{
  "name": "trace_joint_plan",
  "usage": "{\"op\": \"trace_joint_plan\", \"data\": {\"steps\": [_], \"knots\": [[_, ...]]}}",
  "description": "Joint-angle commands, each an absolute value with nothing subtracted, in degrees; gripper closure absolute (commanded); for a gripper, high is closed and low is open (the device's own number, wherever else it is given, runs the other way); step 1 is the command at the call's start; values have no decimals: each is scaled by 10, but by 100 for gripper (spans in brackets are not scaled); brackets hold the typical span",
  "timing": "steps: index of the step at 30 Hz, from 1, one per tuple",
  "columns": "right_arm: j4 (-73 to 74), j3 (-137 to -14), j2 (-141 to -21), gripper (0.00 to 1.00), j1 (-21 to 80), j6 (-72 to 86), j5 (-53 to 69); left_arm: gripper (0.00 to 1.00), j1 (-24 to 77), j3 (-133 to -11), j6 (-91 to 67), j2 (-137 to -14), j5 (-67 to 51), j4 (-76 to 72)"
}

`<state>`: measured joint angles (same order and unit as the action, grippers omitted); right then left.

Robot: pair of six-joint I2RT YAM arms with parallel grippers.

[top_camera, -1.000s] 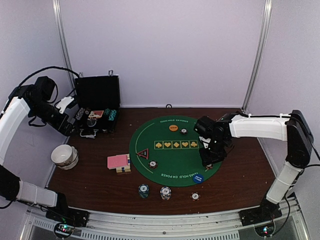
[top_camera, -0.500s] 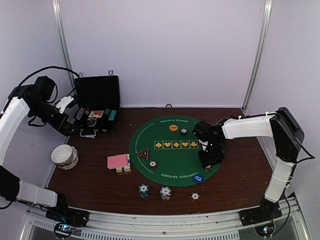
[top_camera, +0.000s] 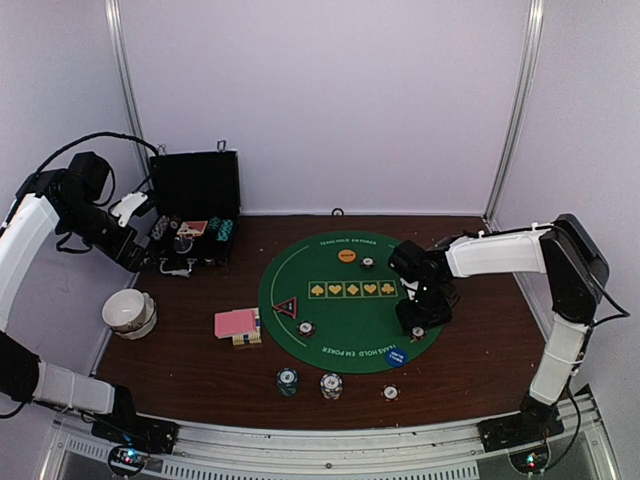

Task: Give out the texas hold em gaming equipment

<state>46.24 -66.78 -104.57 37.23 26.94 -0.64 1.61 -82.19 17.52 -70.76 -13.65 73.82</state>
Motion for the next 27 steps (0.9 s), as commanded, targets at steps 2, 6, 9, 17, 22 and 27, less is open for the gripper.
{"op": "trace_joint_plan", "data": {"steps": [2,6,9,17,22,27], "knots": [[491,-693,-997,23,384,270,-46,2,17,-840,185,-704,-137,740],[526,-737,-965,20,436,275,-59,2,17,-841,186,-704,-135,741],[549,-785,-965,19,495,286,-65,3,16,-840,186,-704,-136,741],[584,-914,-1031,13,638,297,-69,3,17,-838,189,-707,-133,742],[579,-967,-1076,5,694,285,-49,2,17,-841,189,-704,-132,742],[562,-983,-1110,1,722,273,-22,2,16,-845,189,-702,-132,748]]}}
